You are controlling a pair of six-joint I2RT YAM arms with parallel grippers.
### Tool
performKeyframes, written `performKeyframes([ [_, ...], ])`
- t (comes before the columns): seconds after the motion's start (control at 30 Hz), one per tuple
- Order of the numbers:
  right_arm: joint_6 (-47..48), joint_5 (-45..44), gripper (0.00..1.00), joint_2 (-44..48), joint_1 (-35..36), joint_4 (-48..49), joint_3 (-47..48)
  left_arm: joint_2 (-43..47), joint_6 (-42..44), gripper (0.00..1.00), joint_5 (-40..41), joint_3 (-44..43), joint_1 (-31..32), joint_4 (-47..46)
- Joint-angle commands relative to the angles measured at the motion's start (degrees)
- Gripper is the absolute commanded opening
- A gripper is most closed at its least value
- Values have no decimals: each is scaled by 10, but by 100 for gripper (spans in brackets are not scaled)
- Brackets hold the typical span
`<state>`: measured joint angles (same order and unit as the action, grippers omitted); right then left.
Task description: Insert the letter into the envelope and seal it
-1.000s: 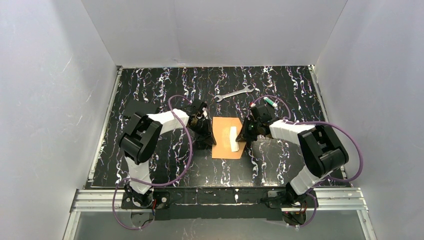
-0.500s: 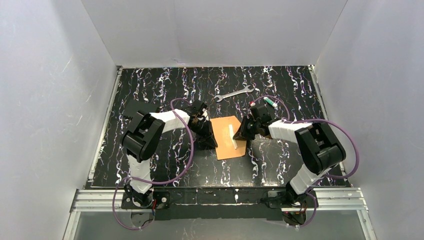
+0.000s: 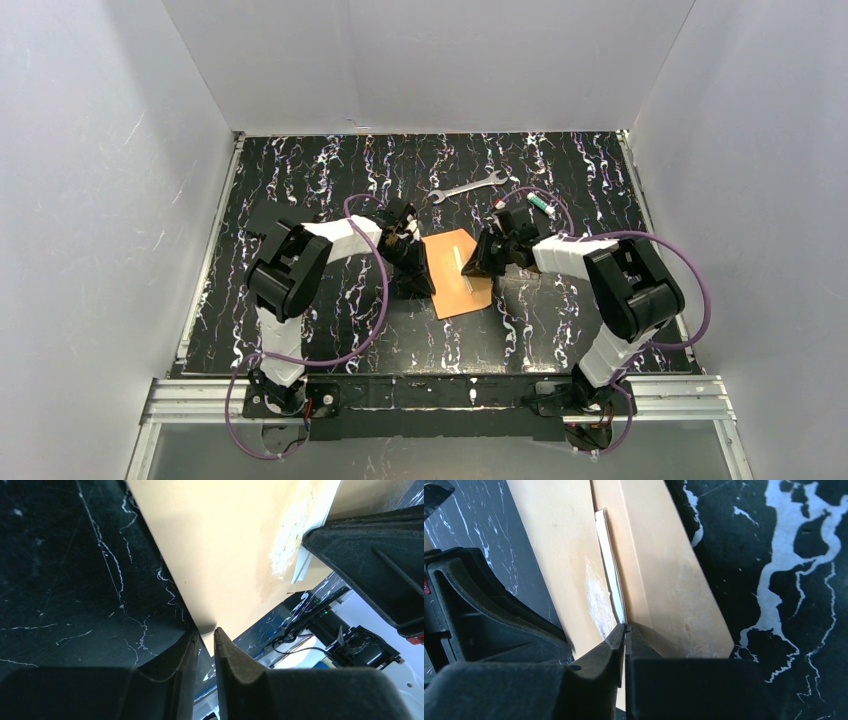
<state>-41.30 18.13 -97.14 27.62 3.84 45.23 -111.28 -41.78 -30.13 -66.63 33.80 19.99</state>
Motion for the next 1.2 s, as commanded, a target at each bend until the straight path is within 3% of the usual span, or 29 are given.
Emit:
performKeyframes([
  [0.0, 39, -14, 19, -8, 10, -71, 44, -33, 43, 19, 66, -2, 2, 30],
  [0.17, 70, -53, 48, 36, -2, -162, 112, -15, 45, 20, 78, -2, -7, 34],
  [0.3, 104, -75, 60, 76, -21, -210, 151, 17, 57, 24, 84, -13, -13, 45],
  [0.47, 136, -139, 63, 116, -45, -258, 170, 89, 73, 44, 117, -14, -19, 58],
  [0.6, 154, -203, 63, 118, -87, -304, 182, 165, 95, 63, 208, 0, -23, 77],
  [0.73, 203, -279, 67, 96, -119, -330, 224, 257, 115, 96, 360, 9, -28, 108],
  [0.97, 347, -314, 68, -51, -168, -323, 325, 361, 147, 98, 440, 13, -61, 136],
  [1.17, 436, -285, 65, -172, -200, -350, 442, 379, 143, 98, 308, 5, -129, 141],
])
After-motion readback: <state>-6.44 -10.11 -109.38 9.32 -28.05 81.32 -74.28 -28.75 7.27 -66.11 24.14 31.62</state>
